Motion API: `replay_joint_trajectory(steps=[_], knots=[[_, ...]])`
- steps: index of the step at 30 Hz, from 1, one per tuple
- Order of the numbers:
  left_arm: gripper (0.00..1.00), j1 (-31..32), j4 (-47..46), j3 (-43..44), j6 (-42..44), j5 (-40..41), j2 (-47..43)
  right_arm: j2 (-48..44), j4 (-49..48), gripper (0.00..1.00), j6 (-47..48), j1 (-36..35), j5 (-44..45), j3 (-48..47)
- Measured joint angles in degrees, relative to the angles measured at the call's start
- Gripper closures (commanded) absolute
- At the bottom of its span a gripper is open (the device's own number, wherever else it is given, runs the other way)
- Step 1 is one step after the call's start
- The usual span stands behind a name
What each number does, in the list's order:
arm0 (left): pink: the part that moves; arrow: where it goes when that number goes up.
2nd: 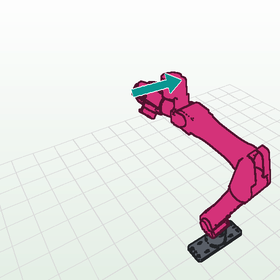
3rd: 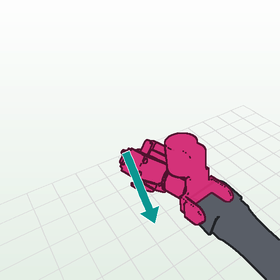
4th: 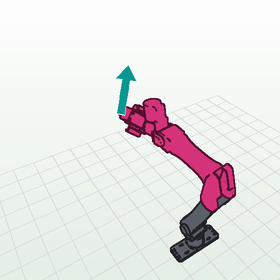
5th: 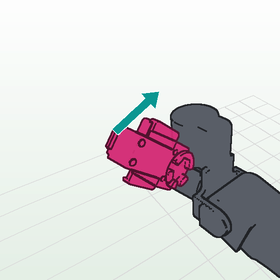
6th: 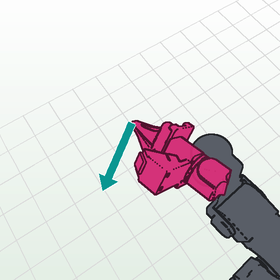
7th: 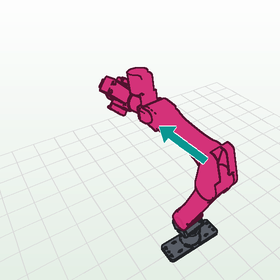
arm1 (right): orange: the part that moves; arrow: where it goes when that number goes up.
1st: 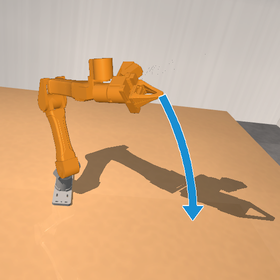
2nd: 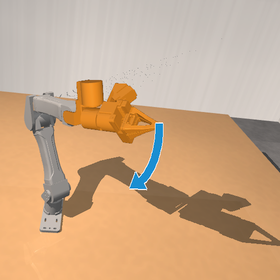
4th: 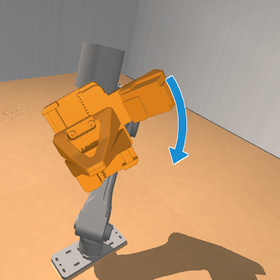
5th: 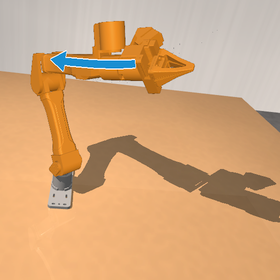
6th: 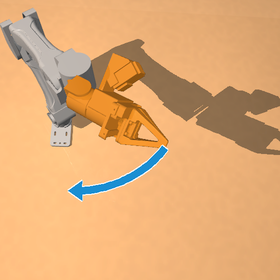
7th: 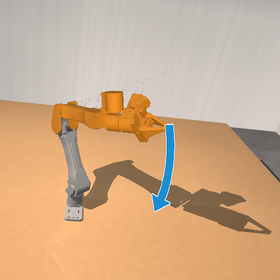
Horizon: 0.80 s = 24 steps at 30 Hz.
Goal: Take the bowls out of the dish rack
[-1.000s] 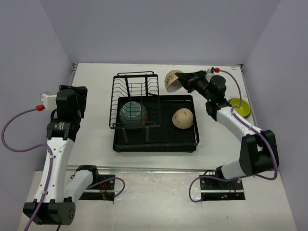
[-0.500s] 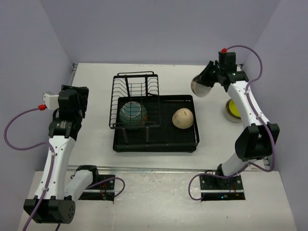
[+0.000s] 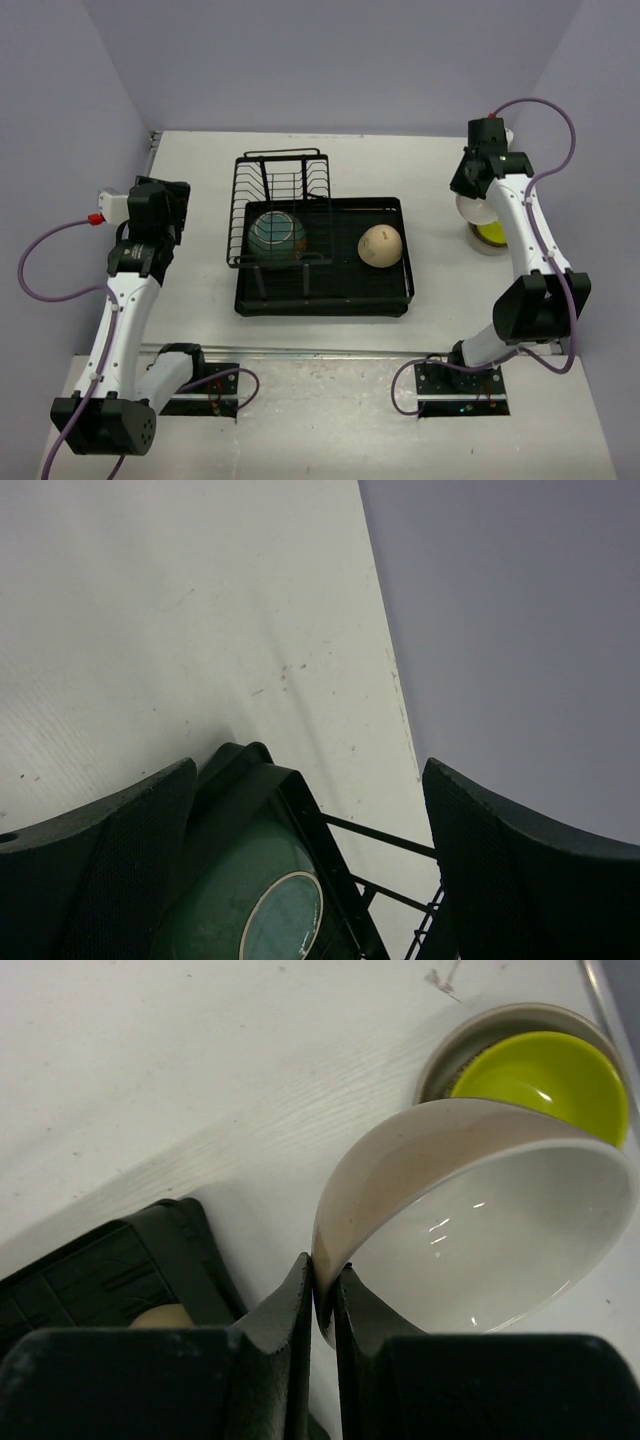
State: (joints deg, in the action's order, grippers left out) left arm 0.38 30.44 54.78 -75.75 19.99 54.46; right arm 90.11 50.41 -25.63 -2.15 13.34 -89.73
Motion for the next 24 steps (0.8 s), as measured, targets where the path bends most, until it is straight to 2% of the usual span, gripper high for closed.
replay_joint_trajectory(steps=[8, 16, 24], knots=[[0.06, 0.0, -0.1, 0.0, 0.1, -0.3, 0.7, -6.5, 0.4, 1.00, 1.2, 3.8, 5.5, 11.3], [0.06, 0.0, -1.0, -1.0, 0.1, -1.2, 0.8, -11.2, -0.2, 1.00, 1.7, 10.1, 5.2, 22.9], [0.06, 0.0, -1.1, -1.2, 0.1, -1.8, 1.0, -13.0, -3.1, 1.00, 1.7, 12.5, 5.2, 30.4]])
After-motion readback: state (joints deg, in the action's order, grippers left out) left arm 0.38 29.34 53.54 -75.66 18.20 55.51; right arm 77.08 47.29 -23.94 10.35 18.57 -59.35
